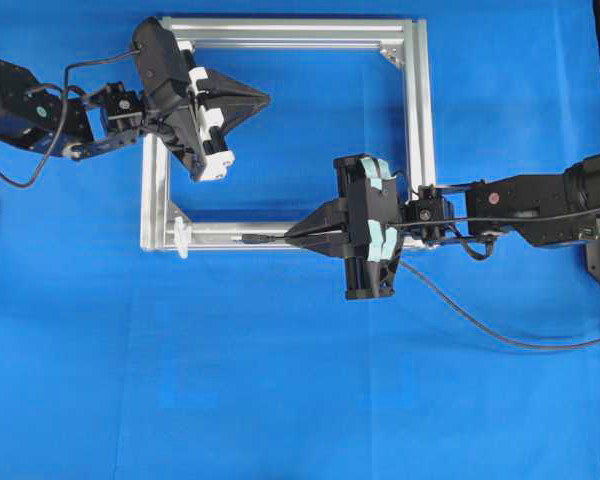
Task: Insert the wire through the string loop located on the left side.
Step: 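Carry the cable plug left toward the white zip-tie loop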
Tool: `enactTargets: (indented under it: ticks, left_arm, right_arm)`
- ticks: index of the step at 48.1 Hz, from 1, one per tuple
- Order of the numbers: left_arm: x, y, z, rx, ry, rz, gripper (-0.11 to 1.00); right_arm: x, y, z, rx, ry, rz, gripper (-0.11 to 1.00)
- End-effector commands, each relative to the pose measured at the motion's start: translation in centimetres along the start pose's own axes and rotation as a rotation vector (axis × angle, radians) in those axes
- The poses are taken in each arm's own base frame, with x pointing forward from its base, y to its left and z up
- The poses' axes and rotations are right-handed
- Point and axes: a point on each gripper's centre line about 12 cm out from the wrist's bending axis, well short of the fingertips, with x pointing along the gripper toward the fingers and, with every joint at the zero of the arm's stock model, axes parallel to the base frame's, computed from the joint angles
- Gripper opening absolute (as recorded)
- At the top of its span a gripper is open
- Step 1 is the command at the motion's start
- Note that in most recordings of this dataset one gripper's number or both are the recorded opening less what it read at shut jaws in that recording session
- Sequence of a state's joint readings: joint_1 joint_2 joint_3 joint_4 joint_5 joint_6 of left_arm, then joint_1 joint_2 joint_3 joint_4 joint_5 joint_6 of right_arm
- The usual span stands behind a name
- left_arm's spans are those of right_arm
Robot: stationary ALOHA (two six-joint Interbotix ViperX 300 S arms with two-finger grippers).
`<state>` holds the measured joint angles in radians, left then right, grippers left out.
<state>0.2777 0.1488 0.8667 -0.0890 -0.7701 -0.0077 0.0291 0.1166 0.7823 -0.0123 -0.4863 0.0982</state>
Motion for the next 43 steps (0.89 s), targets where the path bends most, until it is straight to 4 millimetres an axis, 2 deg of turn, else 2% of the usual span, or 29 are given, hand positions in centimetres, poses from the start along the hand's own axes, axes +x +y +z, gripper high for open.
enactTargets:
  ticks: [1, 11, 18, 43]
  left_arm:
    - [-0.2, 0.0, 1.6, -0.003, -0.047, -0.003, 0.0]
    - [-0.2, -0.1, 1.6, -0.002, -0.047, -0.004, 0.0]
    - [-0.2, -0.1, 1.6, -0.003, -0.047, -0.005, 0.0]
    - [-0.2, -0.1, 1.6, -0.003, -0.047, -0.005, 0.0]
  right_arm:
    - [-0.4, 0.1, 1.7, -0.001, -0.061, 0.005, 0.0]
    - [0.1, 0.1, 1.5, -0.004, -0.081, 0.007, 0.0]
    - [1.3, -0.1, 1.2, -0.003, -0.078, 0.004, 0.0]
    - [5.2, -0.5, 2.8, -0.042, -0.113, -0.005, 0.0]
